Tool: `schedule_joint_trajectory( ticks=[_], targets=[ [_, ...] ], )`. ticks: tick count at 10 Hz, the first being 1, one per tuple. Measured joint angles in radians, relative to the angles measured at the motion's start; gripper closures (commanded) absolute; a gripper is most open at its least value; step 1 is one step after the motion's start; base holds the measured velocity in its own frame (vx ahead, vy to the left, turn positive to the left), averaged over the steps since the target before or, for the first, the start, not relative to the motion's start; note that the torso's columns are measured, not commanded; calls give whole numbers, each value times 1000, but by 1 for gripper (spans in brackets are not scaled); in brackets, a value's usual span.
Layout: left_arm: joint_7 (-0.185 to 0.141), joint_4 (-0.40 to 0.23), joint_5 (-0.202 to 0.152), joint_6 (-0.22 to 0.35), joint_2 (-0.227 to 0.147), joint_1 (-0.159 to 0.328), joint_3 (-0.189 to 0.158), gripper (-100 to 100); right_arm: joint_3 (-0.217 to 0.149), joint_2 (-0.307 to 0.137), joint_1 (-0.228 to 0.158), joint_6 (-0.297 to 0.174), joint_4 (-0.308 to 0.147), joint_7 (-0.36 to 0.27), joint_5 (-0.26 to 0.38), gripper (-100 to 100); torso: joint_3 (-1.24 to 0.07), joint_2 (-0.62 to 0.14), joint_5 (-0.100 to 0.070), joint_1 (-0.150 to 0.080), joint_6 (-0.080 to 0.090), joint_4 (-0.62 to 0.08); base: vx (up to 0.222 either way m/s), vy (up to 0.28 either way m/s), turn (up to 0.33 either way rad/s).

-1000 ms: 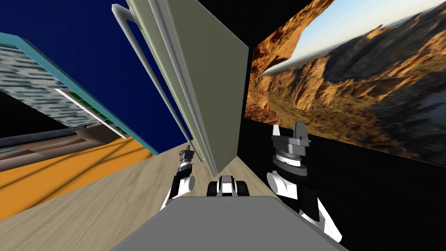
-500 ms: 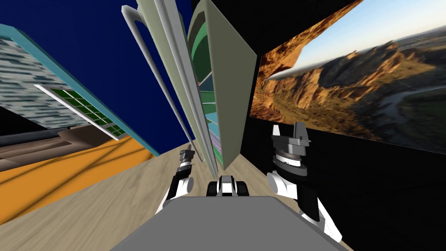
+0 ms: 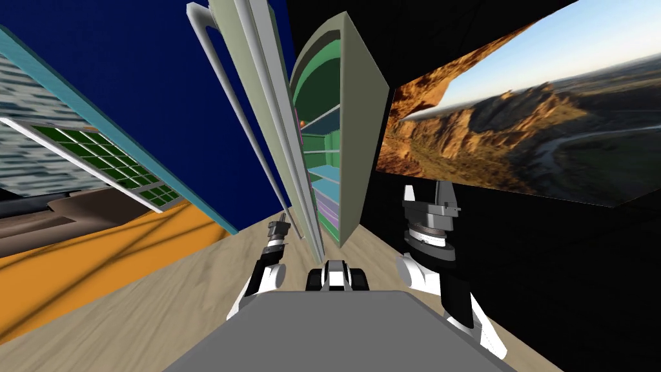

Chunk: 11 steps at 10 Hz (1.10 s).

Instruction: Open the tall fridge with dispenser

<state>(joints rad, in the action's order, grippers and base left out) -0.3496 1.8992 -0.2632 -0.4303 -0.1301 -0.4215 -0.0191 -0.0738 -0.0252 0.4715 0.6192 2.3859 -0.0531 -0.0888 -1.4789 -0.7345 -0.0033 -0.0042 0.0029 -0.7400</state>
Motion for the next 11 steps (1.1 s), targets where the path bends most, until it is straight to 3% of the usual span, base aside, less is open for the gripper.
schedule_joint_trajectory(
  ticks=[3,4,5,8,9,11],
  targets=[
    [-28,24,-5,6,-40,-3,21,100,0,0,0,0,0,0,0,0,3,-3,4,6,-3,2,-85,232,-77],
    [-29,24,-5,6,-41,-3,21,-100,0,0,0,0,0,0,0,0,1,0,2,-4,-3,3,32,50,-194],
    [-34,28,-6,18,-47,-2,34,-100,0,0,0,0,0,0,0,0,-1,3,0,-5,-2,4,21,34,-24],
    [-39,67,-14,47,-51,-9,26,-100,0,0,0,0,0,0,0,0,-3,6,3,4,-2,4,53,1,23],
    [-39,71,-15,50,-51,-10,26,100,0,0,0,0,0,0,0,0,-1,2,4,6,-1,4,-42,-4,-39],
    [-39,49,-13,39,-50,-6,29,100,0,0,0,0,0,0,0,0,4,-7,1,3,-2,0,-28,99,-77]
  ],
)
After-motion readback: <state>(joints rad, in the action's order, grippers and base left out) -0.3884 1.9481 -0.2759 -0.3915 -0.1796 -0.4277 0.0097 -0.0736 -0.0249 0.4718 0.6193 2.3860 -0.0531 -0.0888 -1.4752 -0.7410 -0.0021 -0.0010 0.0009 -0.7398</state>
